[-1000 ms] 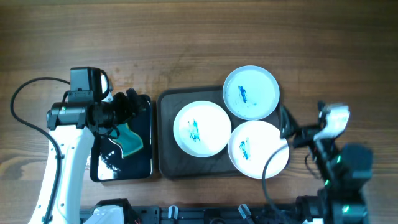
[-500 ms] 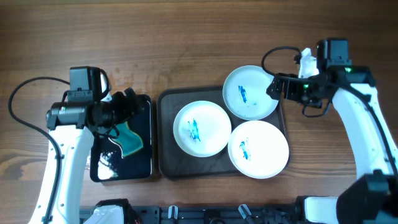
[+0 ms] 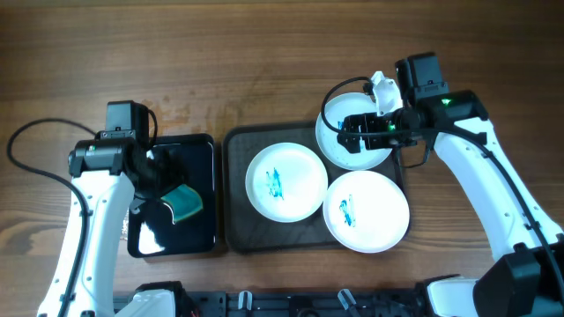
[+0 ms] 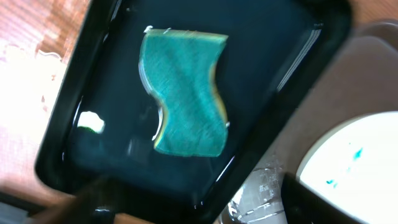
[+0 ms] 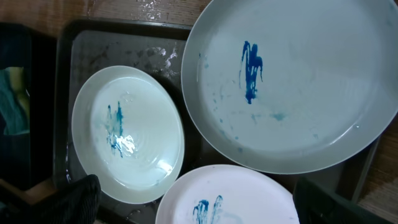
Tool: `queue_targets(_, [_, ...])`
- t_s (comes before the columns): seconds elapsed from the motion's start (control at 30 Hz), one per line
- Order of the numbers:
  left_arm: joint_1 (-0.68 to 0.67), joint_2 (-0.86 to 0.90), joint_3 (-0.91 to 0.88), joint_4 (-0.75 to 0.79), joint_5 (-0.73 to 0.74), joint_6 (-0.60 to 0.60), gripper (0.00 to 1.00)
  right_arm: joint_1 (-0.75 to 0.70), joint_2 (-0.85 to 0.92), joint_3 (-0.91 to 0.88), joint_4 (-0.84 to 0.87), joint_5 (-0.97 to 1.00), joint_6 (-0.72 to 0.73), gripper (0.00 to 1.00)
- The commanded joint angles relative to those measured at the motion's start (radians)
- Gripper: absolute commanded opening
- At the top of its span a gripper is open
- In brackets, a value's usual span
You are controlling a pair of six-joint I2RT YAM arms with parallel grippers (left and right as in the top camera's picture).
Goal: Clean dirty plates on tray and stack at the side
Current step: 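Grasp the green sponge with the left gripper and lift it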
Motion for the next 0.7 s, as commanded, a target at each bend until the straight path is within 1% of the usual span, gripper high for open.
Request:
queue_targets(0.0, [0.01,0.022,0.003,-0.012,-0.022,-0.203,0.58,0.001,0.002,0.027,0.012,-0.031,0.04,1.0])
queue_targets(0.03, [0.01,0.027,0.003,-0.01,-0.002,-0.202,0.55,0.001,0.002,0.027,0.014,-0.031,0.04,1.0])
queue_targets(0.07, [0.01,0.03,0.003,-0.01,0.007,-0.203,0.46,0.001,0.002,0.027,0.014,-0.032,0.041,1.0])
queue_targets(0.1, [0.01,0.037,0.002,-0.009,0.007,-0.216,0.42,0.001,0.002,0.027,0.012,-0.035,0.04,1.0])
queue_targets(0.17, [0.01,0.056,-0.008,0.014,0.018,-0.22,0.5,0.001,0.002,0.027,0.008,-0.05,0.04,1.0])
queue_targets(0.2, [0.01,0.068,-0.019,0.032,0.024,-0.22,0.47,0.001,0.002,0.027,0.008,-0.057,0.04,1.0])
queue_targets(0.23, [0.01,0.077,-0.035,0.06,0.033,-0.22,0.51,0.001,0.002,0.027,0.009,-0.061,0.04,1.0])
queue_targets(0.27, [0.01,0.084,-0.048,0.084,0.044,-0.22,0.69,0.001,0.002,0.027,0.009,-0.061,0.04,1.0])
queue_targets(0.3, [0.01,0.087,-0.06,0.109,0.051,-0.22,0.75,0.001,0.002,0.027,0.008,-0.061,0.039,1.0])
queue_targets(0.33, [0.01,0.089,-0.072,0.134,0.053,-0.22,0.9,0.001,0.002,0.027,0.008,-0.061,0.036,1.0])
queue_targets(0.37, [0.01,0.089,-0.077,0.149,0.053,-0.22,1.0,0.001,0.002,0.027,0.007,-0.061,0.036,1.0])
queue_targets(0.43, [0.01,0.089,-0.078,0.171,0.053,-0.212,1.0,0.001,0.002,0.027,0.005,-0.061,0.037,1.0])
queue_targets(0.47, [0.01,0.089,-0.078,0.185,0.061,-0.154,0.96,0.001,0.002,0.027,0.005,-0.061,0.032,1.0])
queue_targets(0.53, [0.01,0.089,-0.078,0.199,0.103,0.066,0.92,0.001,0.002,0.027,0.005,-0.061,0.029,1.0])
queue_targets(0.57, [0.01,0.089,-0.078,0.19,0.101,0.134,0.9,0.001,0.002,0.027,0.005,-0.061,0.029,1.0])
queue_targets(0.6, [0.01,0.089,-0.078,0.18,0.098,0.166,0.88,0.001,0.002,0.027,0.004,-0.061,0.029,1.0])
queue_targets(0.63, [0.012,0.089,-0.078,0.174,0.098,0.171,0.79,0.001,0.002,0.027,0.004,-0.061,0.028,1.0])
queue_targets(0.67, [0.013,0.09,-0.078,0.166,0.084,0.169,0.59,0.001,0.002,0.027,0.004,-0.061,0.022,1.0])
